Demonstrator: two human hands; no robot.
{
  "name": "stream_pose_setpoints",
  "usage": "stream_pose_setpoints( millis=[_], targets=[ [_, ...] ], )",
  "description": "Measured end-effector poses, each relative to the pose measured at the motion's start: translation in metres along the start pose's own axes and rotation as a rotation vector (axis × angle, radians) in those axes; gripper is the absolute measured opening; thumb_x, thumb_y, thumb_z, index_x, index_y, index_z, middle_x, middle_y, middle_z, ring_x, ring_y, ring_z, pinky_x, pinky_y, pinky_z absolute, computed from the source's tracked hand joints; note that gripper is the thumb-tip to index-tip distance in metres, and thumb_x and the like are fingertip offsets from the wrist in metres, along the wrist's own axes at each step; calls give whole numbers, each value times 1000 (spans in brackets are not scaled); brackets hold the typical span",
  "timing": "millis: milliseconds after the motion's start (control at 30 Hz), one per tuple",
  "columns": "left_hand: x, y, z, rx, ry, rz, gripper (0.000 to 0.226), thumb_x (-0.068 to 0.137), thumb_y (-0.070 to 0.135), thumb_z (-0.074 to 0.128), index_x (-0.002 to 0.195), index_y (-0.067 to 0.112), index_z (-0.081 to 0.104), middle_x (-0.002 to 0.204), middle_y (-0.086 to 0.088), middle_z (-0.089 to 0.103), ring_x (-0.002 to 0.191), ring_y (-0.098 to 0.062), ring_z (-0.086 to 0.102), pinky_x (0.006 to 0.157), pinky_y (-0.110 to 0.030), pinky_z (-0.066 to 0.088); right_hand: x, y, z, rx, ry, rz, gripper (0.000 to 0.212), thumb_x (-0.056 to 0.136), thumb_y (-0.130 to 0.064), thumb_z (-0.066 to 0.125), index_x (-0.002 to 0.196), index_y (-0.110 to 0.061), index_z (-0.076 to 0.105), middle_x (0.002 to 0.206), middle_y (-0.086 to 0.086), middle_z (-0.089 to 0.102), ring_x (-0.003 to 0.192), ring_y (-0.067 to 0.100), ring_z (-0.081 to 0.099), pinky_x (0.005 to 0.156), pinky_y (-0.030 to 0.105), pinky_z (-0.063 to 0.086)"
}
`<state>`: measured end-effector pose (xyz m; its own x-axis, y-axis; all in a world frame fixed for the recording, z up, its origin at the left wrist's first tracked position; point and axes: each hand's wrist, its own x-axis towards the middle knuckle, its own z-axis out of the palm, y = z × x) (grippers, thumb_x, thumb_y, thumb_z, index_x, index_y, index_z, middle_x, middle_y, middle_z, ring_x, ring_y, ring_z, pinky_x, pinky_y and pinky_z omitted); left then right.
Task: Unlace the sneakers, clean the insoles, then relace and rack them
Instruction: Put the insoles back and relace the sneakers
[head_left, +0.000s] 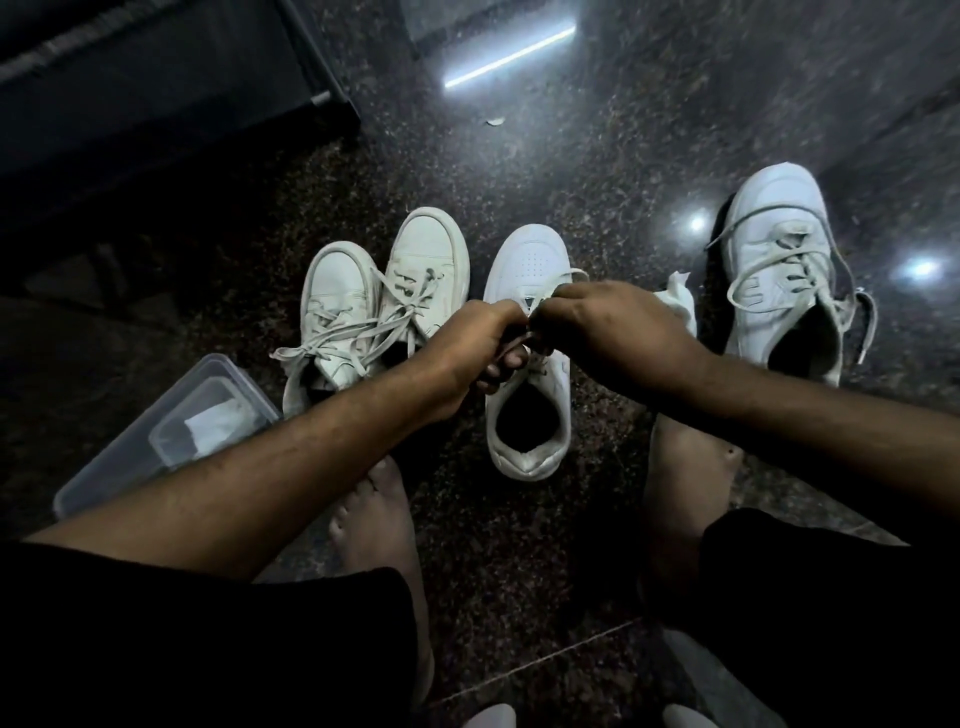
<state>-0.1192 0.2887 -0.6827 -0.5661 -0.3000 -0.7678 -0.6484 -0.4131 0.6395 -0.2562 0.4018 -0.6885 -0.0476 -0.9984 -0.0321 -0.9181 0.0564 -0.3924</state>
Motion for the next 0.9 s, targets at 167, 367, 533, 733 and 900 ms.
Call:
stream_pose_setpoints(
  millis=[167,367,533,733,900],
  targets=[
    [4,-2,-5,419,262,395,36,94,39,59,79,6,67,57,-2,63,47,-10,49,51,-28,36,-2,6,-1,-45,-32,66,23,93,-36,58,87,-16,66,82,2,64,76,28,64,54,38,45],
    [3,-3,-16,853,216,897,23,84,35,79,82,14,70,92,2,57,69,-4,51,66,-14,38,2,16,1,678,-182,434,24,84,-41,71,89,-18,76,83,1,75,78,11,65,71,35,51],
    [4,-16,-16,967,208,908,27,85,35,77,95,10,76,111,-6,57,81,-13,57,70,-32,50,-1,18,5,1090,-269,533,28,85,-36,74,96,-10,76,103,24,71,83,23,52,75,37,37],
    [5,-16,-18,730,191,854,22,93,28,70,75,18,64,97,-2,52,88,-9,53,76,-16,40,-4,33,2,904,-302,456,23,89,-33,69,103,-16,76,100,4,76,94,12,66,93,35,51],
    [4,-18,-17,393,215,678,35,95,26,63,64,14,51,88,-1,48,82,-7,49,80,-25,39,-11,68,6,91,-221,316,14,87,-26,73,98,-21,78,98,12,65,96,26,59,74,30,38]
  ],
)
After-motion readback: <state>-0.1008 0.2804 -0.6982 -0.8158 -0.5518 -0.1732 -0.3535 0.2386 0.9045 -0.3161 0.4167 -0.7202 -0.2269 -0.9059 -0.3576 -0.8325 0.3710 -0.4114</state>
